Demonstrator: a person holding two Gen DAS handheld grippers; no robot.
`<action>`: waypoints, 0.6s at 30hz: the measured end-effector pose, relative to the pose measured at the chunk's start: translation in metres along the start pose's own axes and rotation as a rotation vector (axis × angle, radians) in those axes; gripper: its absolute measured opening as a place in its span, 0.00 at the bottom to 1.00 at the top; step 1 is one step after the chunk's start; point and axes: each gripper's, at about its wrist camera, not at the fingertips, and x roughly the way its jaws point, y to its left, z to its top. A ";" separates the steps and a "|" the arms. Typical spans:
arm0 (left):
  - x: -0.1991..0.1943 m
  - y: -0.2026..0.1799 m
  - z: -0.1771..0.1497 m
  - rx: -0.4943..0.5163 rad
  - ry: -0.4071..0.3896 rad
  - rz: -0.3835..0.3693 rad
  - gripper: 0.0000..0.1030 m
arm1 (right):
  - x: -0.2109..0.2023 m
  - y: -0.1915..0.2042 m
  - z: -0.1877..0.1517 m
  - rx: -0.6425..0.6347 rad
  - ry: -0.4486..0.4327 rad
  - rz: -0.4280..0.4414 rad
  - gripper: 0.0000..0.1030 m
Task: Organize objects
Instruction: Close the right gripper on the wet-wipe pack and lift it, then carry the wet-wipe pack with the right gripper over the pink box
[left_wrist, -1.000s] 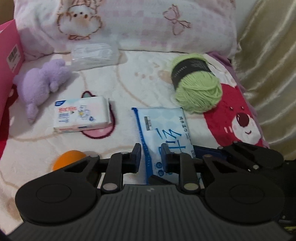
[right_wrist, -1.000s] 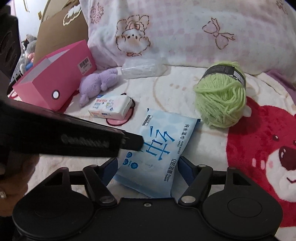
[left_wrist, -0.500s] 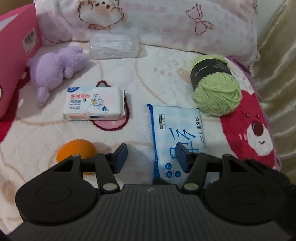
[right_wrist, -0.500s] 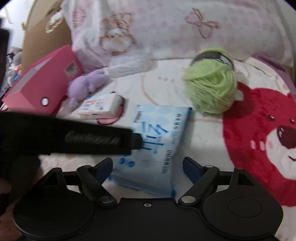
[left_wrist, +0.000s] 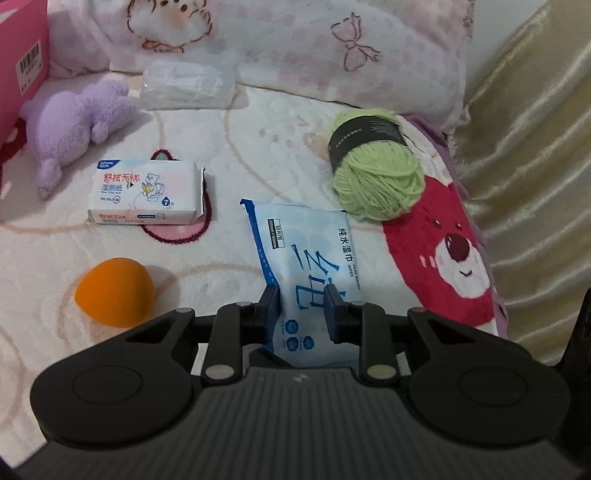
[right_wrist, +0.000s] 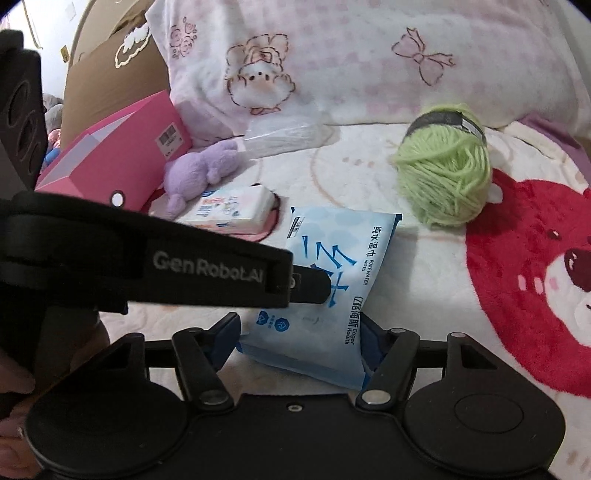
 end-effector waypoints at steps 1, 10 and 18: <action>-0.004 -0.001 0.001 0.002 0.007 0.000 0.24 | -0.003 0.003 0.001 -0.001 0.003 -0.002 0.69; -0.042 0.008 0.020 -0.010 0.088 -0.002 0.24 | -0.024 0.038 0.015 0.012 0.029 0.002 0.69; -0.091 0.021 0.036 -0.017 0.115 0.014 0.24 | -0.042 0.075 0.036 0.003 0.052 0.044 0.69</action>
